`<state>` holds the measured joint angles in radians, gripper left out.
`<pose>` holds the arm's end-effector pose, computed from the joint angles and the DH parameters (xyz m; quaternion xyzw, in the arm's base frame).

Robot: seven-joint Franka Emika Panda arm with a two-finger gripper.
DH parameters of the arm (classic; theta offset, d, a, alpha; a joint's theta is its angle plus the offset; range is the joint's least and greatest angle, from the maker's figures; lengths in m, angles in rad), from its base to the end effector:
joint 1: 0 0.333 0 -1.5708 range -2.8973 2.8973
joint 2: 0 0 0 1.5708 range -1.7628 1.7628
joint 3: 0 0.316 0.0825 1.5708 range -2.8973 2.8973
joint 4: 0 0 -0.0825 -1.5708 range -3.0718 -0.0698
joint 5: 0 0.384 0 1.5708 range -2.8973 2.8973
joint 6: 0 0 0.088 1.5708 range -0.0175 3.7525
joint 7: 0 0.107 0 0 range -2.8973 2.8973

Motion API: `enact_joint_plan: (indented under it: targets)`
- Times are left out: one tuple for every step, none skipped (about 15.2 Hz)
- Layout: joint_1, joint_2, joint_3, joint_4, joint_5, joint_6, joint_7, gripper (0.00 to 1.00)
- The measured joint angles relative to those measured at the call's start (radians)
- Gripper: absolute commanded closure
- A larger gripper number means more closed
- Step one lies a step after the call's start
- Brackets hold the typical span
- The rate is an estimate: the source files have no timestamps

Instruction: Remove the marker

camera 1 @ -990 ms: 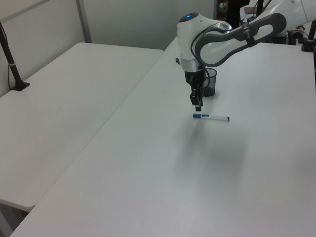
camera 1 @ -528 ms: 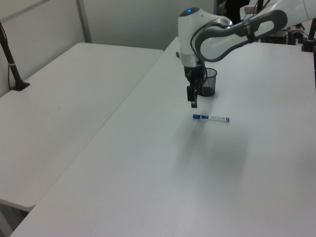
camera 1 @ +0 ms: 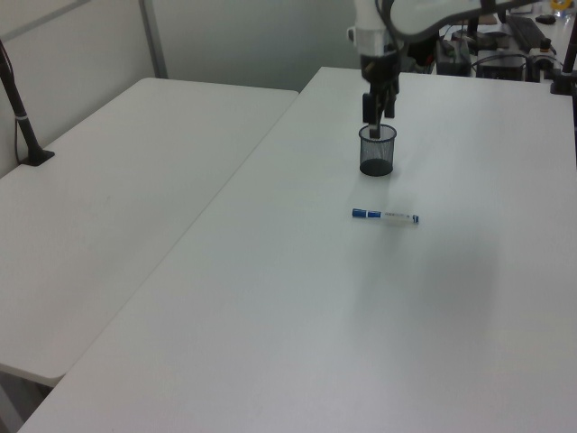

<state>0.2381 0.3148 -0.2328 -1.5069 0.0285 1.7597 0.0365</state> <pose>0.6485 0.0240 0.4849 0.9993 -0.0141 -0.0263 0.0225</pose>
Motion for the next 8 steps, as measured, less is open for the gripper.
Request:
enact_joint_plan:
  targets:
    - [-0.014, -0.018, -0.001, 0.000, 0.000, -0.020, -0.001, 0.00]
    - [-0.028, -0.038, -0.001, 0.000, 0.000, -0.038, -0.002, 0.00]
    - [-0.040, -0.056, -0.001, 0.000, 0.000, -0.051, -0.003, 0.00]
    - [-0.050, -0.073, -0.001, 0.000, 0.000, -0.061, -0.003, 0.00]
    - [-0.059, -0.088, -0.002, -0.001, 0.000, -0.069, -0.003, 0.00]
    - [-0.066, -0.100, -0.002, -0.001, 0.000, -0.082, -0.003, 0.00]
    - [-0.070, -0.108, -0.002, -0.002, 0.000, -0.095, -0.003, 0.00]
    - [-0.072, -0.116, -0.002, -0.005, 0.000, -0.103, -0.003, 0.00]
